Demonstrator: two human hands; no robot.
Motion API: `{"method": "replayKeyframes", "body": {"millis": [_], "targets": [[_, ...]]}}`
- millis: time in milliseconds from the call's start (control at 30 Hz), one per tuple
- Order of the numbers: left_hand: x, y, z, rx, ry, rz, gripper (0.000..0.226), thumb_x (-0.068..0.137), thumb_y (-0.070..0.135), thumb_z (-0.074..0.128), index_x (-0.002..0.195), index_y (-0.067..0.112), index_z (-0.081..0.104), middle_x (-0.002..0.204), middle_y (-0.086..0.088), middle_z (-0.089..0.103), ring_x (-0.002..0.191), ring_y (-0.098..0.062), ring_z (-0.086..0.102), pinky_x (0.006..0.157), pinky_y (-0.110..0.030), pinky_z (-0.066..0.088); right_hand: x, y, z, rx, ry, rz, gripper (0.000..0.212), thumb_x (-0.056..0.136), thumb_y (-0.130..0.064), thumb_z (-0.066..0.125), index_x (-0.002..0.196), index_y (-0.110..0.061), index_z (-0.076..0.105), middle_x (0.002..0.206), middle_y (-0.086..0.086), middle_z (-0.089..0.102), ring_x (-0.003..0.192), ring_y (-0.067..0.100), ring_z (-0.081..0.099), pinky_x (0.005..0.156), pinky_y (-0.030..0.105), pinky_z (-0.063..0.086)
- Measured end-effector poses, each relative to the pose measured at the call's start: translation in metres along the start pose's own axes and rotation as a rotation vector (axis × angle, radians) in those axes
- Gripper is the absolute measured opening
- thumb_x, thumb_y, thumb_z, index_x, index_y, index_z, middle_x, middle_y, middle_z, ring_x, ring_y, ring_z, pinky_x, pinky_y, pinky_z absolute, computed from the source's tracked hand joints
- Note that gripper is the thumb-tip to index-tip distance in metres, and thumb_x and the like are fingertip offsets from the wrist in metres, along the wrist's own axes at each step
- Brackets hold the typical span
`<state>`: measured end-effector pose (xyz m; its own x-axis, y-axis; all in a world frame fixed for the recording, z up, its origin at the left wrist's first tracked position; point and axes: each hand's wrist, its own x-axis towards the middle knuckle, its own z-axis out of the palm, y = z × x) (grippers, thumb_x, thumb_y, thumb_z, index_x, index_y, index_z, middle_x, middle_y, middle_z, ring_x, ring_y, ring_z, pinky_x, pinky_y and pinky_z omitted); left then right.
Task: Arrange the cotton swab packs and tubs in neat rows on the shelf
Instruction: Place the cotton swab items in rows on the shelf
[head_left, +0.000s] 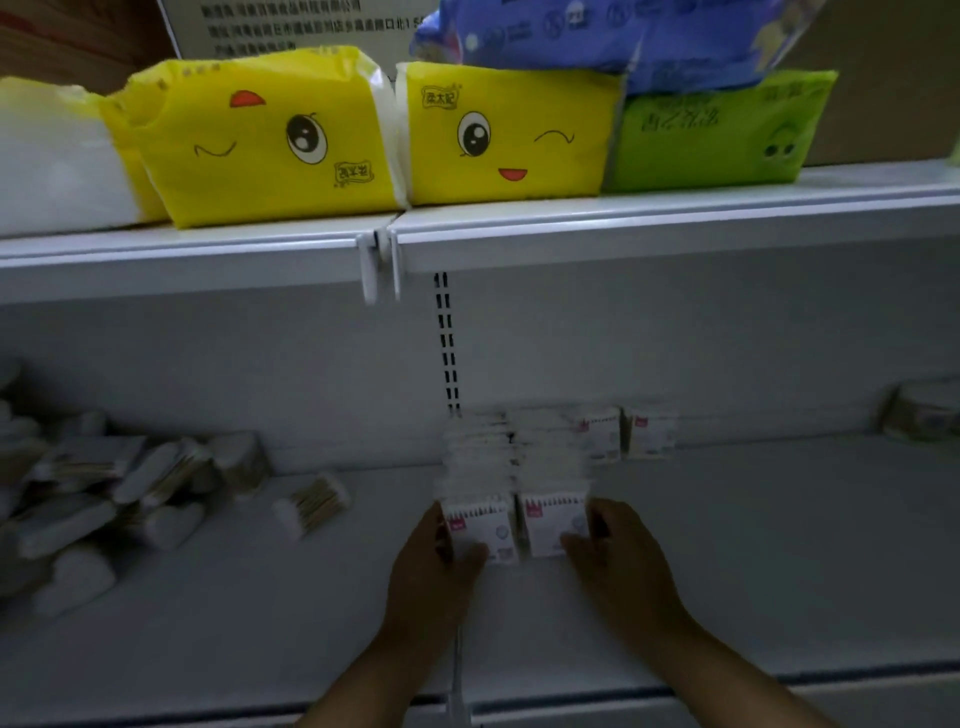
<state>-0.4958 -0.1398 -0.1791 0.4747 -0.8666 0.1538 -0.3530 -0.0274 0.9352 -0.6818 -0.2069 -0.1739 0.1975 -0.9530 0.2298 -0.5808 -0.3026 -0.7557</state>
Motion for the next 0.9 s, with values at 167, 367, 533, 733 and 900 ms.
{"method": "replayKeyframes", "body": {"millis": [167, 367, 533, 733, 900], "targets": [[-0.001, 0.003, 0.002, 0.143, -0.022, 0.045, 0.042, 0.078, 0.029, 0.070, 0.118, 0.034, 0.059, 0.106, 0.021, 0.066, 0.099, 0.003, 0.060, 0.085, -0.015, 0.047, -0.005, -0.008, -0.003, -0.080, 0.093, -0.059, 0.021, 0.083, -0.029, 0.068, 0.094, -0.023, 0.051, 0.089, -0.002, 0.055, 0.084, 0.020, 0.056, 0.072, 0.031, 0.045], [0.000, 0.008, -0.003, 0.074, -0.041, 0.002, 0.044, 0.075, 0.016, 0.077, 0.097, 0.044, 0.052, 0.090, 0.032, 0.064, 0.087, 0.021, 0.055, 0.081, -0.009, 0.044, -0.011, -0.014, -0.001, -0.346, 0.035, -0.043, 0.027, 0.088, -0.045, 0.057, 0.099, -0.022, 0.063, 0.094, 0.003, 0.062, 0.090, 0.025, 0.062, 0.072, 0.030, 0.044], [-0.007, 0.011, -0.021, -0.062, -0.091, -0.110, 0.078, 0.073, 0.014, 0.080, 0.136, 0.023, 0.036, 0.130, 0.009, 0.050, 0.116, -0.002, 0.049, 0.096, -0.015, 0.044, -0.003, 0.002, -0.007, -0.110, -0.026, 0.156, 0.092, 0.044, -0.091, 0.057, 0.123, -0.044, 0.052, 0.111, 0.014, 0.065, 0.101, 0.036, 0.060, 0.092, 0.041, 0.046], [-0.003, 0.001, -0.089, 0.063, -0.025, -0.064, 0.045, 0.080, 0.019, 0.071, 0.117, 0.034, 0.050, 0.108, 0.014, 0.054, 0.086, 0.014, 0.050, 0.076, -0.004, 0.039, -0.038, -0.120, 0.028, 0.196, 0.199, -0.477, 0.033, 0.084, -0.045, 0.047, 0.078, -0.019, 0.066, 0.076, -0.005, 0.060, 0.080, 0.004, 0.054, 0.079, 0.013, 0.036], [-0.002, -0.021, -0.179, 0.206, 0.072, -0.117, 0.032, 0.082, 0.014, 0.065, 0.077, 0.041, 0.051, 0.071, 0.027, 0.059, 0.066, 0.014, 0.056, 0.069, -0.005, 0.042, -0.038, -0.176, 0.131, 0.175, -0.056, -0.624, 0.007, 0.077, -0.040, 0.056, 0.081, -0.045, 0.057, 0.073, -0.016, 0.057, 0.072, -0.001, 0.055, 0.065, 0.007, 0.042]]}}
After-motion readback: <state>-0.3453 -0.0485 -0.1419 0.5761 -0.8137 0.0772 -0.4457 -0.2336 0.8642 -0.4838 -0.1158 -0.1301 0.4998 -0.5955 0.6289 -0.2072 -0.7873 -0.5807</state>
